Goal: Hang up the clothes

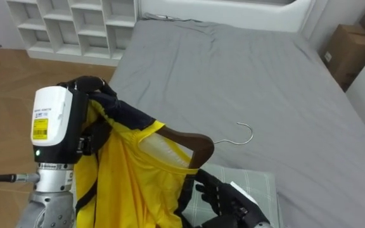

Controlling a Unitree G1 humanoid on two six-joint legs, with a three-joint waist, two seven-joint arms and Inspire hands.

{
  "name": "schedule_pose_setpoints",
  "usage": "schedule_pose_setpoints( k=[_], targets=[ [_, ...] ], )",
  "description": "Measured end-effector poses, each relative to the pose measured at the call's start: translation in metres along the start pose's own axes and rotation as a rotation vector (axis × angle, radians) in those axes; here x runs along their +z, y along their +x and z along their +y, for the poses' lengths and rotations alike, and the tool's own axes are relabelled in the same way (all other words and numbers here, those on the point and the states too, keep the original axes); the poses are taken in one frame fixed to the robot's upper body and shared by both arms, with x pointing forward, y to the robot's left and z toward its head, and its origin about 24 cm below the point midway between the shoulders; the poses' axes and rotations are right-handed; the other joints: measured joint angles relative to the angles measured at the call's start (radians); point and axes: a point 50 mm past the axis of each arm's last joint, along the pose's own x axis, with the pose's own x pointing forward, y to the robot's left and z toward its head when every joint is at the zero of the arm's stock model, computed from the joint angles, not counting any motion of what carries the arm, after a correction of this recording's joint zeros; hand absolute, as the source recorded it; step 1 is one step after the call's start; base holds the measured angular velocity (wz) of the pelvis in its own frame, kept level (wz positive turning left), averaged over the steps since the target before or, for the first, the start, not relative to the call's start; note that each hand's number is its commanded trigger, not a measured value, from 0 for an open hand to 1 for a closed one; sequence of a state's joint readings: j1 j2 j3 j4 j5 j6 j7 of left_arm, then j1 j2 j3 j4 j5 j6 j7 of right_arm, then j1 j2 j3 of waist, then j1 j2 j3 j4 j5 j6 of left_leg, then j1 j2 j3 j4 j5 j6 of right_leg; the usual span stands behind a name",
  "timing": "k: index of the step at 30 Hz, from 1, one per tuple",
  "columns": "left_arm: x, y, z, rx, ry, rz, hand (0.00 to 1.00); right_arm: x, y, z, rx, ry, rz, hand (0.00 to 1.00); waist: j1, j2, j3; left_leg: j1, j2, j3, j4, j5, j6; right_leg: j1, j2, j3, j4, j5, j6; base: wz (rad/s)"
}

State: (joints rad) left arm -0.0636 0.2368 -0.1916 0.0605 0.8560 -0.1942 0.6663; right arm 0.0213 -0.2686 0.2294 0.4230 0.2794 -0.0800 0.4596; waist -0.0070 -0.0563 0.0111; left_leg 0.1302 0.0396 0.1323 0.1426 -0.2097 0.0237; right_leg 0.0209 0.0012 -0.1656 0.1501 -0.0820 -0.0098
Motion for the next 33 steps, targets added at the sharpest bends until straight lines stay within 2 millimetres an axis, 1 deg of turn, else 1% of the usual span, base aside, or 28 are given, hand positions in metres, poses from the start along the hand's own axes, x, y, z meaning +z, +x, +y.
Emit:
schedule_pose_setpoints(
  k=[2,5,6,8,10,13,21,28,33],
  targets=[
    [0.002,-0.001,-0.001,-0.004,-0.003,-0.007,1.0,-0.001,0.0,0.001,0.005,0.003,0.01,0.0,0.003,0.001,0.0003,0.001,0.0,0.0,0.0,0.0,0.0,0.0,0.0,0.0,0.0,0.0,-0.001,0.0],
    [0.003,-0.002,-0.002,0.006,-0.005,-0.021,1.0,-0.001,0.001,0.001,0.001,0.003,0.009,0.0,0.009,0.015,0.0073,0.001,0.0,0.0,0.0,0.0,0.0,0.002,0.0,0.0,0.0,0.001,-0.002,0.0],
    [0.004,-0.002,-0.002,0.008,-0.005,-0.023,1.0,-0.001,0.001,0.0,-0.002,0.002,0.009,0.0,0.009,0.018,0.0079,0.0,0.0,0.0,0.0,0.0,0.0,0.002,0.0,0.0,0.0,0.001,-0.002,0.0],
    [0.005,-0.003,-0.002,0.014,-0.008,-0.032,1.0,-0.001,0.001,0.0,-0.016,0.002,0.009,0.0,0.01,0.032,0.0068,0.0,0.001,0.0,-0.005,0.0,0.0,0.002,0.001,-0.001,-0.001,0.001,-0.002,0.0],
    [0.006,-0.003,-0.003,0.013,-0.011,-0.035,1.0,0.0,0.002,0.0,-0.018,0.001,0.007,0.0,0.009,0.041,0.0069,0.0,0.0,0.0,-0.008,0.0,0.0,0.002,0.002,-0.001,-0.001,0.001,-0.002,0.0],
    [0.007,-0.004,-0.004,0.008,-0.014,-0.038,1.0,-0.001,0.002,0.001,-0.019,0.002,0.01,0.0,0.008,0.049,0.0044,0.0,0.0,0.0,-0.007,0.0,0.0,0.002,0.002,0.0,-0.001,0.001,-0.002,0.0],
    [0.005,-0.004,-0.005,0.006,0.005,-0.012,1.0,0.0,0.008,0.007,-0.045,0.025,0.002,0.0,0.003,0.048,0.0036,0.003,0.0,0.0,-0.006,0.0,0.0,0.005,0.0,0.005,-0.001,0.001,-0.002,0.0],
    [0.006,-0.005,-0.007,-0.003,0.011,0.002,1.0,0.01,0.017,0.007,-0.075,0.021,-0.024,0.0,-0.023,0.048,0.0033,0.003,0.0,-0.001,0.003,0.0,0.0,0.011,-0.001,0.004,-0.001,0.001,-0.002,0.0],
    [0.009,-0.005,-0.01,0.002,0.001,0.009,1.0,0.008,0.023,0.011,-0.104,0.053,-0.022,0.0,-0.029,0.048,0.0028,-0.003,-0.001,-0.004,0.008,0.0,-0.001,0.014,-0.001,-0.001,-0.012,0.001,-0.001,0.01]
  ],
)
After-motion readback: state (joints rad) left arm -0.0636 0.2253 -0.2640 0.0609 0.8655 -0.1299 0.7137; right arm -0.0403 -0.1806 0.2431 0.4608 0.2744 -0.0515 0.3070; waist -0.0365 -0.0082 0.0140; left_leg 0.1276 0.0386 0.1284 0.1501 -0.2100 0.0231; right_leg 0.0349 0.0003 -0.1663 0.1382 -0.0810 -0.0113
